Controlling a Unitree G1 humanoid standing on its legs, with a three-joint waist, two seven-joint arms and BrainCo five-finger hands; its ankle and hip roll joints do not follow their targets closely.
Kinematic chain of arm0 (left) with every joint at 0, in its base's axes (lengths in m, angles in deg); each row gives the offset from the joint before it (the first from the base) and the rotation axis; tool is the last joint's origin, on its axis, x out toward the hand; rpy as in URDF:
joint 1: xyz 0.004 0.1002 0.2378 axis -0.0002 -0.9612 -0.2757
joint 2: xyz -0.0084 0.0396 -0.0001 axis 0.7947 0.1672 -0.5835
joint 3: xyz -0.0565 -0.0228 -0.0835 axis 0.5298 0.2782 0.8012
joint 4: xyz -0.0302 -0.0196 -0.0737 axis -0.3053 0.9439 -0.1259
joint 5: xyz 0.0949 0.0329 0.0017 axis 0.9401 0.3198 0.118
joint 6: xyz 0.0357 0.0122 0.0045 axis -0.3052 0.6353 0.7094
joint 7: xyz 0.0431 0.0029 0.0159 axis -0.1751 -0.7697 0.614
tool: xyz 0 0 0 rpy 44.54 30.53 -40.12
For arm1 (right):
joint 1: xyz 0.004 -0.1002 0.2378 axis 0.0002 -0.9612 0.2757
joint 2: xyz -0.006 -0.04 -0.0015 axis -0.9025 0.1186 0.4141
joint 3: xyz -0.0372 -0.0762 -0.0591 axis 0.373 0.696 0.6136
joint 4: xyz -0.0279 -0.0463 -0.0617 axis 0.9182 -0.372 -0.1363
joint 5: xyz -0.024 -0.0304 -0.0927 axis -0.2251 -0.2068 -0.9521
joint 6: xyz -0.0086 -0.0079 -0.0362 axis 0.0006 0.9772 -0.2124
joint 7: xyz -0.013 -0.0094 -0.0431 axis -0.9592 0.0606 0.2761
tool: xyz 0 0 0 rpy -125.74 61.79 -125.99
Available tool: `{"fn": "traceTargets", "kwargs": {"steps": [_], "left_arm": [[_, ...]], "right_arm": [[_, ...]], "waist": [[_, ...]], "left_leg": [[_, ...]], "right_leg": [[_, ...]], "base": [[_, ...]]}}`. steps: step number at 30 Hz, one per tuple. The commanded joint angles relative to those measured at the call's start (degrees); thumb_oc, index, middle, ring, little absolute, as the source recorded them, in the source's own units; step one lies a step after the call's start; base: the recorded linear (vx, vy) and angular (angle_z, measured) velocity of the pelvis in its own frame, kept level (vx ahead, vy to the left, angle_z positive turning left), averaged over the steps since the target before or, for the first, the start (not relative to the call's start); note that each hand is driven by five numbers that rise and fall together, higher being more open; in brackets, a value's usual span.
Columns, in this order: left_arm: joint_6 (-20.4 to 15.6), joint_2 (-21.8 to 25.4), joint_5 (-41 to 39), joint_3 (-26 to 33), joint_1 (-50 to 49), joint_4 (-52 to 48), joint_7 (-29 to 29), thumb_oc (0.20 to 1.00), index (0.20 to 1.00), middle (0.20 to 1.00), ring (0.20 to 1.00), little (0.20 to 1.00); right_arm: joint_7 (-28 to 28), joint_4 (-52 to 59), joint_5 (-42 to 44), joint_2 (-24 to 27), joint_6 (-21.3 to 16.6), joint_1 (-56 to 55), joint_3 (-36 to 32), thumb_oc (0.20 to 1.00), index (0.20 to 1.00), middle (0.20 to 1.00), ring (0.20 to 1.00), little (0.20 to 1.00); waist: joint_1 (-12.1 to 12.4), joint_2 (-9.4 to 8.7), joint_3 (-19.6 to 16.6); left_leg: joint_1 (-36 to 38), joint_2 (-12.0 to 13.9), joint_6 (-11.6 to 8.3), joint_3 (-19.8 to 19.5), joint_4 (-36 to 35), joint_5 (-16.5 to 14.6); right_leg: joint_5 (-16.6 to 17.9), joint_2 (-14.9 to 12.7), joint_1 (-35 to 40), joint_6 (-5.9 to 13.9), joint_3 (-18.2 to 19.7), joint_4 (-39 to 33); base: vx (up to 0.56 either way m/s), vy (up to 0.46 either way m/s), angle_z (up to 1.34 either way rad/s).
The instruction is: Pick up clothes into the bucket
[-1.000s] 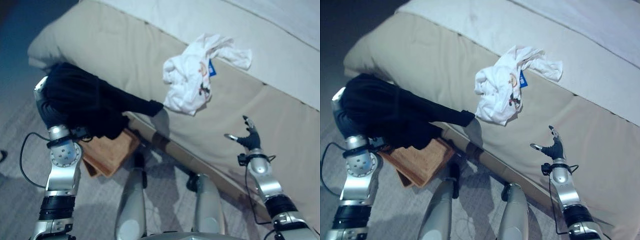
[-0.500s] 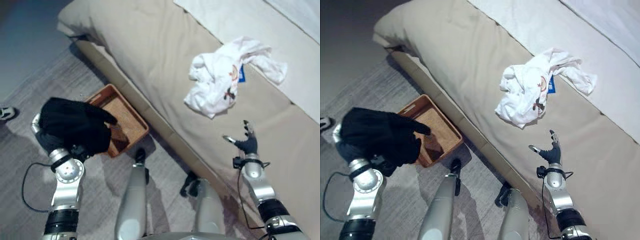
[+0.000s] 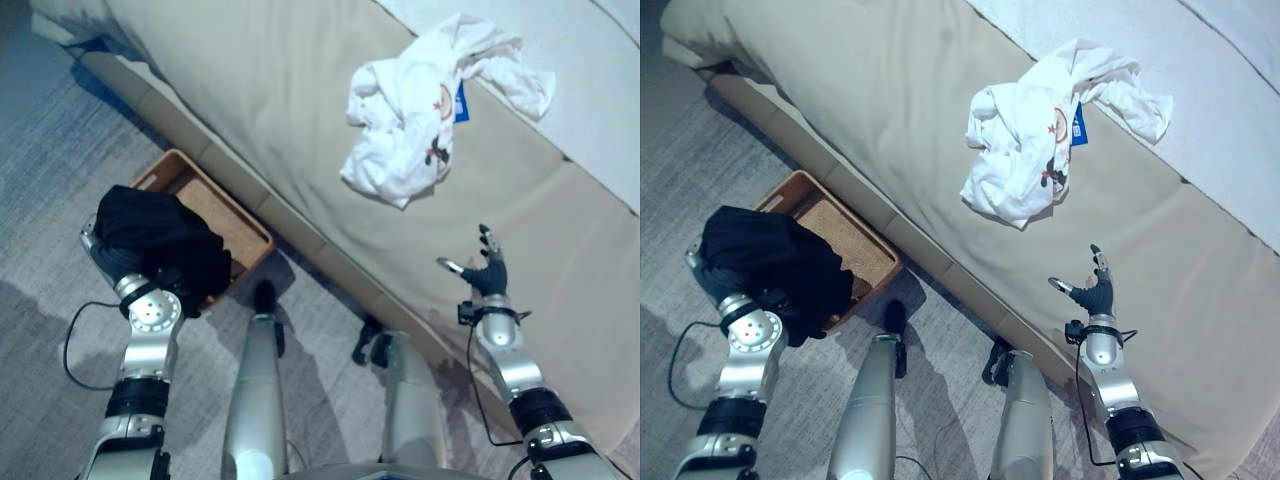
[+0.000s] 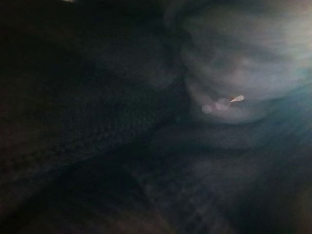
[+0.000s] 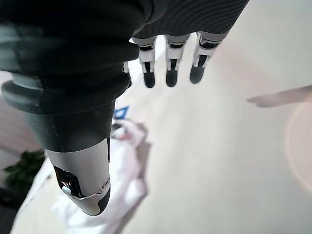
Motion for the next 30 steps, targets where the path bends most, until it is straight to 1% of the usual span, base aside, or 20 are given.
{"fn": "traceTargets", "kwargs": {"steps": [1,2,4,10,16,18,22,27,29,30], "left_arm": [[-5.1,2.7,-0.5,2.5,1.0,-2.9,5.2,0.200,0.200,0.200,0.200,0.200],[-5.3,3.0,-0.4,3.5,1.7,-4.8,6.4,0.200,0.200,0.200,0.200,0.200],[-5.3,3.5,-0.3,4.4,1.9,-4.9,7.2,0.200,0.200,0.200,0.200,0.200],[-5.5,7.7,-1.1,7.2,3.9,-2.5,9.0,0.200,0.200,0.200,0.200,0.200],[-5.4,8.8,-1.0,8.7,4.4,-1.0,11.0,0.200,0.200,0.200,0.200,0.200],[-5.7,9.4,-1.8,9.1,5.5,-1.5,11.7,0.200,0.200,0.200,0.200,0.200],[-7.2,10.0,-1.7,11.2,5.3,-8.0,12.1,0.200,0.200,0.200,0.200,0.200],[-7.6,10.5,-3.6,11.2,6.7,-8.8,10.3,0.200,0.200,0.200,0.200,0.200],[-7.2,10.7,-3.4,11.0,6.9,-8.9,9.9,0.200,0.200,0.200,0.200,0.200],[-7.0,10.7,-3.8,11.0,7.2,-8.3,9.6,0.200,0.200,0.200,0.200,0.200]], "right_arm": [[2.0,1.3,0.9,2.4,-3.2,-0.5,0.9,1.000,1.000,1.000,1.000,1.000],[2.1,0.5,0.9,2.0,-3.1,-0.5,1.3,1.000,1.000,1.000,1.000,1.000],[2.0,0.4,1.0,2.0,-3.1,-0.6,1.4,1.000,1.000,1.000,1.000,1.000],[0.2,0.5,1.1,2.2,-3.4,-1.6,2.6,1.000,1.000,1.000,1.000,1.000],[-0.4,0.9,0.9,2.1,-3.4,-1.6,3.4,1.000,1.000,1.000,1.000,1.000],[-0.4,0.9,1.3,2.0,-3.3,-1.5,3.7,1.000,1.000,1.000,1.000,1.000],[-0.3,-0.5,1.1,1.6,-2.5,-1.5,3.9,1.000,1.000,1.000,1.000,1.000],[-0.9,-1.0,0.8,1.8,-2.0,-1.7,4.0,1.000,1.000,1.000,1.000,1.000],[-1.3,-1.3,0.8,1.7,-1.8,-1.6,4.0,1.000,1.000,1.000,1.000,1.000],[-1.5,-1.2,0.9,1.7,-1.6,-1.4,3.9,1.000,1.000,1.000,1.000,1.000]], "waist": [[0.2,1.11,-0.7],[0.1,0.96,-0.8],[0.0,0.89,-0.9],[-0.9,0.82,-2.8],[-1.4,0.55,-3.3],[-1.5,0.52,-3.0],[-0.9,0.54,-2.5],[-0.9,0.92,-3.1],[-1.0,1.16,-3.4],[-1.2,1.15,-3.3]], "left_leg": [[2.3,1.3,-0.82,-0.5,-0.8,-2.1],[2.5,1.1,-0.73,-0.3,-1.3,-2.0],[2.6,1.0,-0.64,-0.3,-1.5,-2.1],[1.6,0.9,-0.35,-0.5,-0.3,-3.3],[0.3,1.6,-0.31,0.0,1.5,-4.1],[0.5,1.8,-0.39,0.3,0.9,-3.8],[2.7,1.6,-0.18,0.8,-2.0,-3.1],[4.4,1.2,-0.24,1.0,-4.2,-2.5],[5.1,1.2,-0.27,1.0,-5.1,-2.3],[5.0,1.0,0.01,1.7,-6.2,-0.1]], "right_leg": [[8.1,-1.3,0.9,4.33,2.4,-3.3],[8.4,-1.4,1.1,4.47,2.5,-4.0],[8.5,-1.5,1.2,4.57,2.6,-4.2],[7.8,-1.3,0.1,4.49,3.1,-3.5],[7.9,-0.8,-1.5,4.61,4.1,-2.9],[8.5,-0.7,-1.5,4.82,4.2,-3.5],[9.9,-0.3,0.0,5.31,4.3,-6.2],[10.2,-0.4,1.3,5.37,4.2,-7.7],[10.3,-0.4,1.4,5.40,4.3,-8.1],[12.4,-0.7,1.3,4.84,3.9,-9.5]], "base": [[0.03,0.011,-0.07],[0.05,0.013,-0.04],[0.02,0.001,-0.01],[0.00,0.000,0.00],[0.00,0.006,-0.03],[0.00,0.005,-0.09],[0.01,-0.007,-0.07],[0.01,0.006,-0.11],[-0.05,0.019,0.00],[0.00,0.000,0.00]]}}
